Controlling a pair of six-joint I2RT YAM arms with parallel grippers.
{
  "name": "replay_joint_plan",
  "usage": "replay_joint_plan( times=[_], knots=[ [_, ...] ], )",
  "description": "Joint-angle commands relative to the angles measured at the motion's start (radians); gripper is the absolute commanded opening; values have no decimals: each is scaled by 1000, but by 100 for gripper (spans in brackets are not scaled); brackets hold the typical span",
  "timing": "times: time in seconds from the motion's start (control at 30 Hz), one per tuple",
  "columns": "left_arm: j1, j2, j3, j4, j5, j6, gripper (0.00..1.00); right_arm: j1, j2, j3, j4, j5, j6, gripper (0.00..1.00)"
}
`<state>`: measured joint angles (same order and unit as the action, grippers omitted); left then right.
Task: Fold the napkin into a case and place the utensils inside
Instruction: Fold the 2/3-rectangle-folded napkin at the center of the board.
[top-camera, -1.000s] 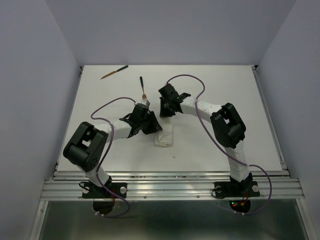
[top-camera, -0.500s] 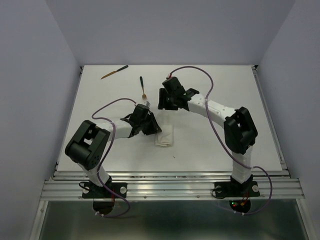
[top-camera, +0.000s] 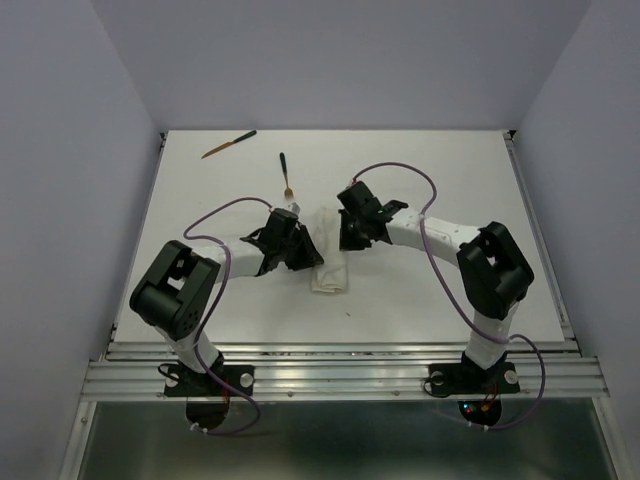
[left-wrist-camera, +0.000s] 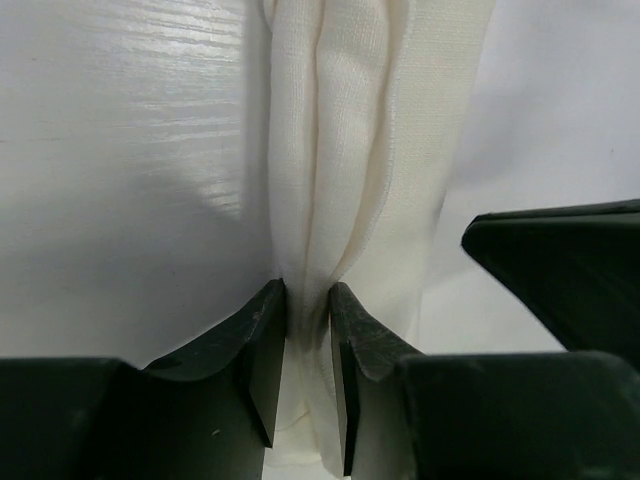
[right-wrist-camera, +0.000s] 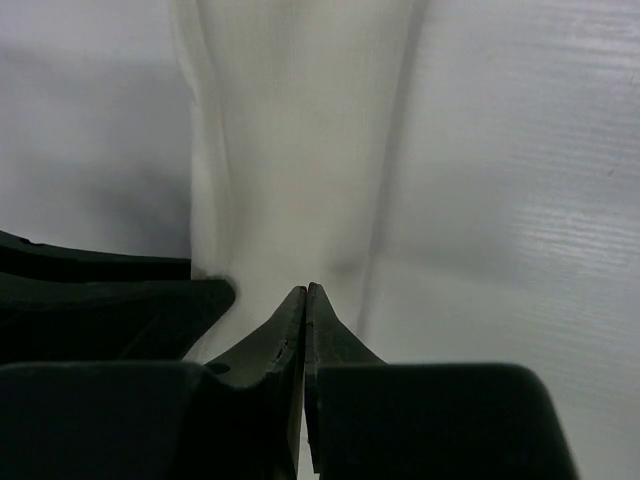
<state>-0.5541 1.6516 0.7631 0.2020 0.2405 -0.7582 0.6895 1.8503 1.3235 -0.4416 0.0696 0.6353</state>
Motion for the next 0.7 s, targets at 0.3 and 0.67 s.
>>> replay_joint_plan(
  times=[0.3, 0.67],
  knots=[
    [3, -55, -36, 59, 34, -35, 33, 82, -25, -67, 132, -160, 50, 3],
    [3, -56, -39, 60, 39, -41, 33, 100, 62, -86, 138, -148, 58, 4]
  ],
)
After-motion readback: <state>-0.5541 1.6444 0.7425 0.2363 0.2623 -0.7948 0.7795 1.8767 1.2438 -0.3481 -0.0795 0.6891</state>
